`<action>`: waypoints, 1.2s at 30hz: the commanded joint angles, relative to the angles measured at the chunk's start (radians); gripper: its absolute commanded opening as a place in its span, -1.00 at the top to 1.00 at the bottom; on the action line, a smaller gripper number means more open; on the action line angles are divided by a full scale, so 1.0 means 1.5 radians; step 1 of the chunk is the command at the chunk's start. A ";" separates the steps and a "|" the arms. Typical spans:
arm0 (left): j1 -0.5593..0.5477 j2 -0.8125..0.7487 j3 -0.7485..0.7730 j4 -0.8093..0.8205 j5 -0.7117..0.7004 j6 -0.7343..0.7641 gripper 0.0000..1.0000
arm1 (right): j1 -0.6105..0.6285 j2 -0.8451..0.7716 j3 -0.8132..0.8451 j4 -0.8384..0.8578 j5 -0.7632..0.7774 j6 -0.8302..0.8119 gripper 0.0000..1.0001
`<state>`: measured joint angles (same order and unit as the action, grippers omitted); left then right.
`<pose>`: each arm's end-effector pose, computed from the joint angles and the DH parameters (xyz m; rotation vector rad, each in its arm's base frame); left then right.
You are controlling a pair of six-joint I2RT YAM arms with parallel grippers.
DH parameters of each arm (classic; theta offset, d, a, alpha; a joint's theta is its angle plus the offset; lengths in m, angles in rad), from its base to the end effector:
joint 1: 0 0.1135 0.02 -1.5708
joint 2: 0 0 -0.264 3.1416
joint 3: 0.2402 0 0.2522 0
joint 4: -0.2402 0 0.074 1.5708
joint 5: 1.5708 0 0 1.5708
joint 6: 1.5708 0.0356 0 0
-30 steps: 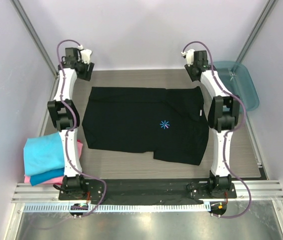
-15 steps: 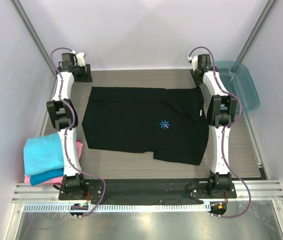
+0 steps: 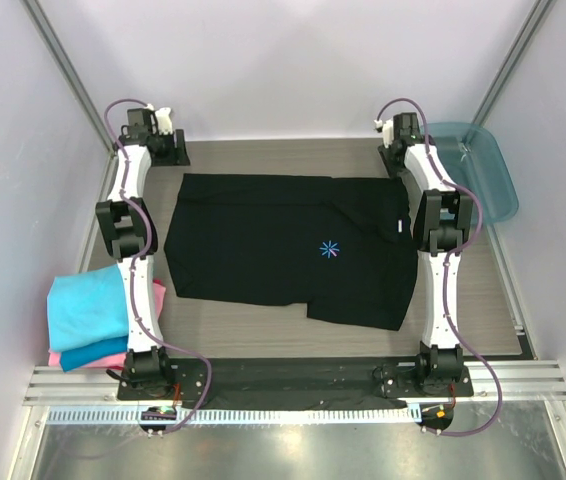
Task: Fold and stack the t-shirts
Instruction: Fold the tshirt
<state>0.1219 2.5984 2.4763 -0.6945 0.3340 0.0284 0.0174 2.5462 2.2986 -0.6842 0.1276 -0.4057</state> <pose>0.5673 0.0577 0.2012 0.0469 2.3529 -0.3249 0.5560 0.0051 0.1720 -0.4771 2.4752 -0.3189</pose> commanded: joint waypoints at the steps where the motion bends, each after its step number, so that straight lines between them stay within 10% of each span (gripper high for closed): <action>1: -0.001 -0.023 0.014 0.024 0.014 -0.015 -0.30 | -0.002 -0.063 -0.009 -0.017 -0.003 0.023 0.14; 36: -0.006 0.021 -0.006 -0.051 0.044 0.025 -0.06 | 0.019 -0.155 0.011 -0.028 -0.046 0.053 0.13</action>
<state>0.1078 2.6057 2.4504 -0.7586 0.4034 0.0544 0.0422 2.3974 2.3180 -0.7261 0.0631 -0.3363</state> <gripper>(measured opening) 0.534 0.435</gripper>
